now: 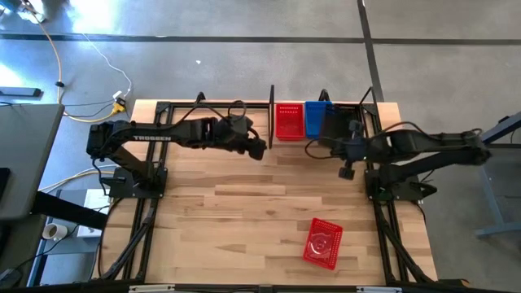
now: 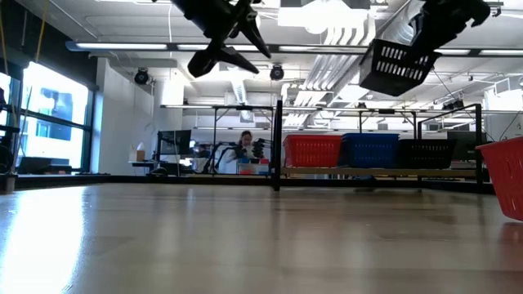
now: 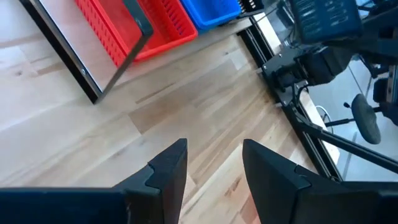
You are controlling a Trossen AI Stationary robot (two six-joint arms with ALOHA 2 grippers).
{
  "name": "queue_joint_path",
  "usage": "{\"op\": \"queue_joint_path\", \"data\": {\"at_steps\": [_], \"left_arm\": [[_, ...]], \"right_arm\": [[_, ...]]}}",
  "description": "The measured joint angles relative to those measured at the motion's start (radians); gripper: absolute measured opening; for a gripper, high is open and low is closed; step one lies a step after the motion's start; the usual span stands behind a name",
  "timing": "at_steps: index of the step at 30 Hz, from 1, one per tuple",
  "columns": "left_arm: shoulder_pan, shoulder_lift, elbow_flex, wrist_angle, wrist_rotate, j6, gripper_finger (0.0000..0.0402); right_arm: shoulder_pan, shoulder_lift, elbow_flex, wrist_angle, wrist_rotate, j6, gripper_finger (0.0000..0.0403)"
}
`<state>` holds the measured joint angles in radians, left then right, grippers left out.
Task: Stack baskets on shelf by color
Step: Stack the black bin on top of the black bins on the shelf
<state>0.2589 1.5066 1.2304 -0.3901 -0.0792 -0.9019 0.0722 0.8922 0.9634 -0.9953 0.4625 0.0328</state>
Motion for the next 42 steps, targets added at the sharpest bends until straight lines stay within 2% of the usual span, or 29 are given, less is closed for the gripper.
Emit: {"op": "queue_joint_path", "data": {"at_steps": [12,22,36,42], "left_arm": [[0.045,0.000,0.000,0.000,0.034,0.024,0.0145],[0.069,0.000,0.000,0.001,0.036,0.067,0.0145],[0.070,0.000,0.000,0.001,0.049,0.069,0.0145],[0.083,0.000,0.000,0.001,0.063,0.153,0.0145]], "right_arm": [[-0.242,-0.028,0.000,-0.156,-0.035,-0.284,0.0000],[-0.403,-0.029,-0.063,-0.174,-0.097,-0.536,0.0000],[-0.542,-0.030,-0.158,-0.098,-0.151,-0.620,0.0000],[-0.602,-0.031,-0.161,-0.058,-0.155,-0.663,0.0000]]}}
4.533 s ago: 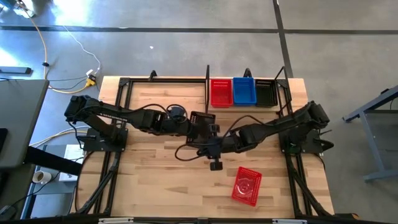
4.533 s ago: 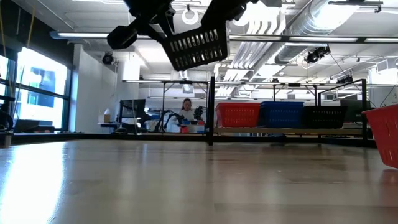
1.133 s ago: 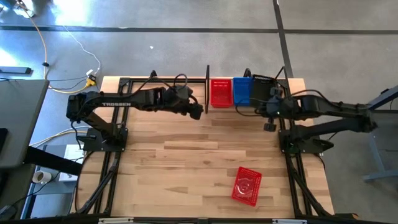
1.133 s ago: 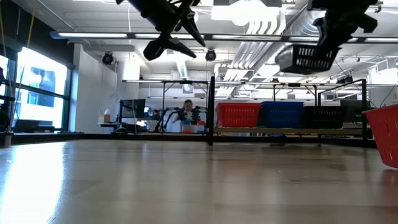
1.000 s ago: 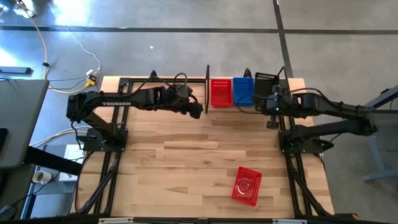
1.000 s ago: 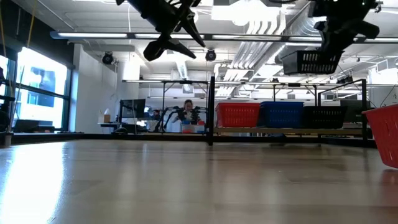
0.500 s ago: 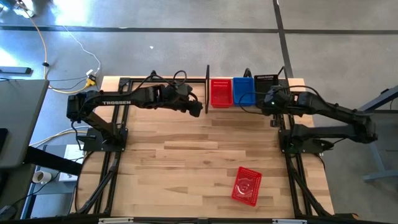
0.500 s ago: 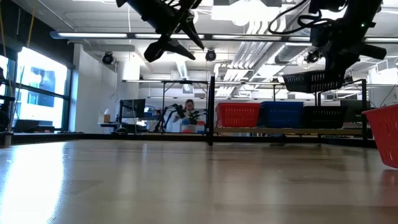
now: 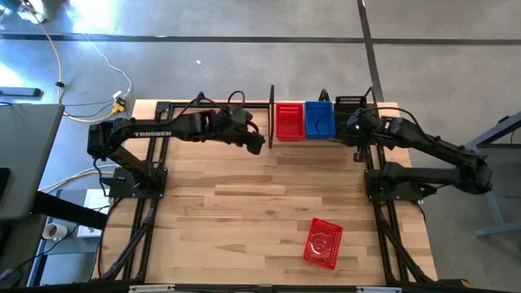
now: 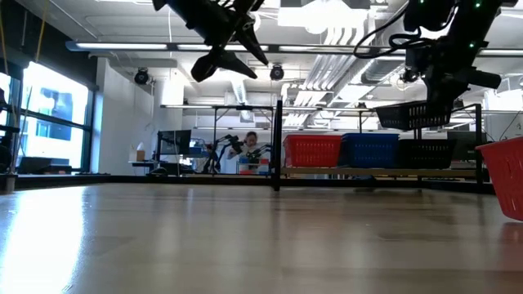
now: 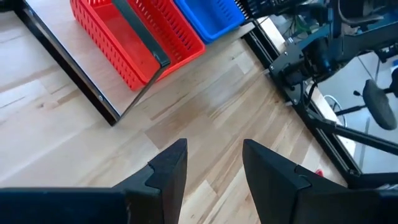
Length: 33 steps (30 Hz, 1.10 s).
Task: Stack baskets on shelf by color
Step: Stack the black bin on top of the black bins on the shelf
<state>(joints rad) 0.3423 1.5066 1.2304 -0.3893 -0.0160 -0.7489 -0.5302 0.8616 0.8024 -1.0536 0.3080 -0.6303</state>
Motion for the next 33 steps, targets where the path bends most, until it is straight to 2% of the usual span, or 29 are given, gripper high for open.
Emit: {"op": "queue_joint_path", "data": {"at_steps": [9,21,33], "left_arm": [[0.046,0.000,0.000,0.000,0.106,0.002,0.0145],[0.048,0.000,0.000,0.000,0.107,-0.007,0.0145],[0.048,0.000,0.000,0.000,0.101,-0.019,0.0145]], "right_arm": [[-0.103,0.001,0.000,0.033,-0.098,-0.110,0.0000],[-0.239,0.023,0.000,0.050,-0.187,-0.229,0.0000],[-0.268,0.055,0.000,0.071,-0.237,-0.253,0.0000]]}}
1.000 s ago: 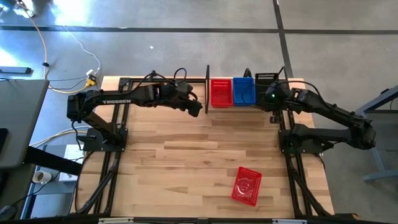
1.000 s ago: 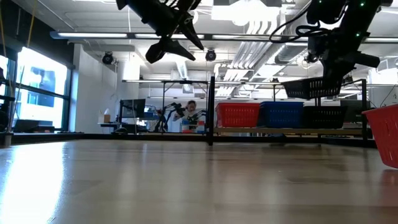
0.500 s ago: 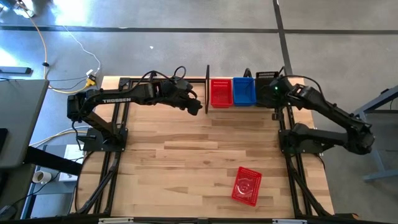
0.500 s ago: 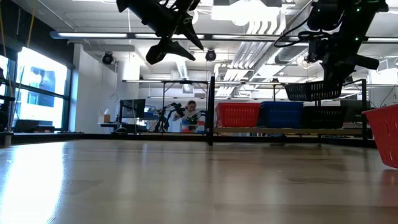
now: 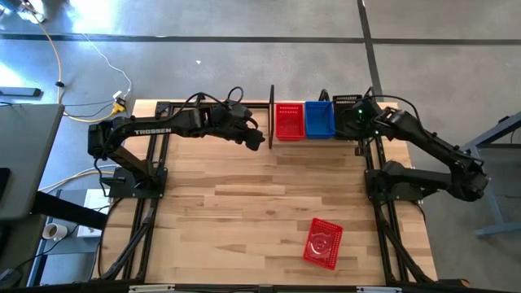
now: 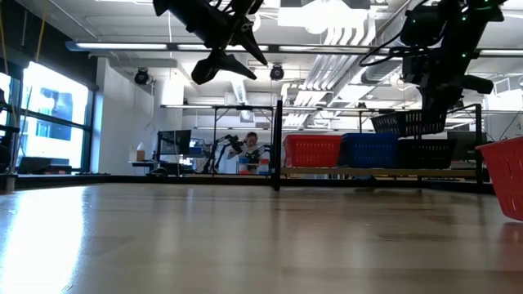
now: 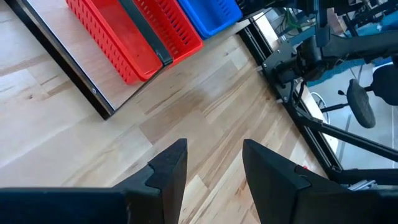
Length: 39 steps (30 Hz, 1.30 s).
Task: Stack baskets on shelf by color
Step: Stack the black bin on top of the black bins on the shelf
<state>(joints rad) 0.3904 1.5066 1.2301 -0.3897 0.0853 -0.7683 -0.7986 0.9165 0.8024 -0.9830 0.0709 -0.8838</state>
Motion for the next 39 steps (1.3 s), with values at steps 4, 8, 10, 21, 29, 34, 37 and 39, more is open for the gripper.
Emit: {"op": "queue_joint_path", "data": {"at_steps": [4,8,10,21,29,34,37,39], "left_arm": [[0.000,0.000,0.000,0.000,-0.002,-0.006,0.0145],[-0.001,0.000,0.000,0.000,-0.003,-0.025,0.0145],[-0.001,0.000,0.000,0.000,-0.003,-0.025,0.0145],[-0.001,0.000,0.000,0.000,-0.003,-0.032,0.0145],[-0.001,0.000,0.000,0.000,-0.003,-0.044,0.0145],[-0.001,0.000,0.000,0.000,-0.003,-0.043,0.0145],[-0.001,0.000,0.000,0.000,-0.003,-0.043,0.0145],[-0.001,0.000,0.000,0.000,-0.003,-0.043,0.0145]], "right_arm": [[0.000,0.000,0.000,0.001,0.025,0.017,0.0000],[0.000,0.000,0.000,0.000,0.025,0.029,0.0000],[0.000,0.000,0.000,0.000,0.024,0.029,0.0000],[0.000,0.000,0.000,-0.011,0.024,0.027,0.0000],[0.000,0.000,0.000,-0.016,0.029,0.037,0.0001],[0.000,0.000,0.000,-0.016,0.033,0.038,0.0001],[0.000,0.000,0.000,-0.024,0.033,0.029,0.0001],[0.000,0.003,0.000,-0.025,0.033,0.033,0.0000]]}}
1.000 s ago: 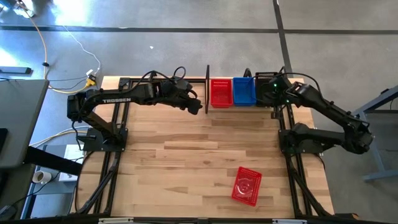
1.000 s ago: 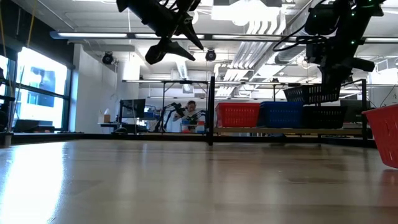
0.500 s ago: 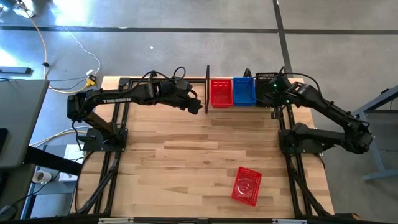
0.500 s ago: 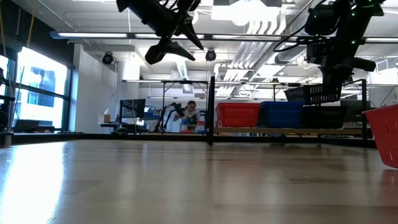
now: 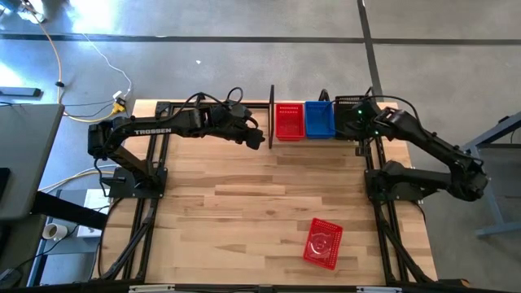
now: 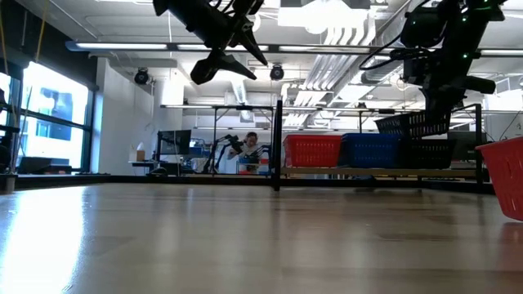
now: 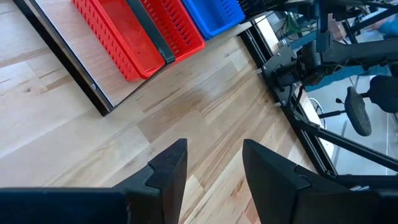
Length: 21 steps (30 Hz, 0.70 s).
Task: Stack baskets on shelf by color
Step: Stack the black bin on top of the black bins on the shelf
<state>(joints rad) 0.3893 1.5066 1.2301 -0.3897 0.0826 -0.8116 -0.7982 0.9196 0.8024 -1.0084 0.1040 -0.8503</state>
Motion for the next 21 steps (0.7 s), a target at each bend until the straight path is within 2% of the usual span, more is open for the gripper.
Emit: {"op": "queue_joint_path", "data": {"at_steps": [16,21], "left_arm": [[0.000,0.000,0.000,0.000,0.000,-0.008,0.0145],[0.000,0.000,0.000,0.000,0.000,-0.007,0.0145]], "right_arm": [[0.000,0.043,0.000,0.020,0.030,0.021,0.0002],[0.000,0.043,0.000,0.024,0.010,0.033,0.0032]]}}
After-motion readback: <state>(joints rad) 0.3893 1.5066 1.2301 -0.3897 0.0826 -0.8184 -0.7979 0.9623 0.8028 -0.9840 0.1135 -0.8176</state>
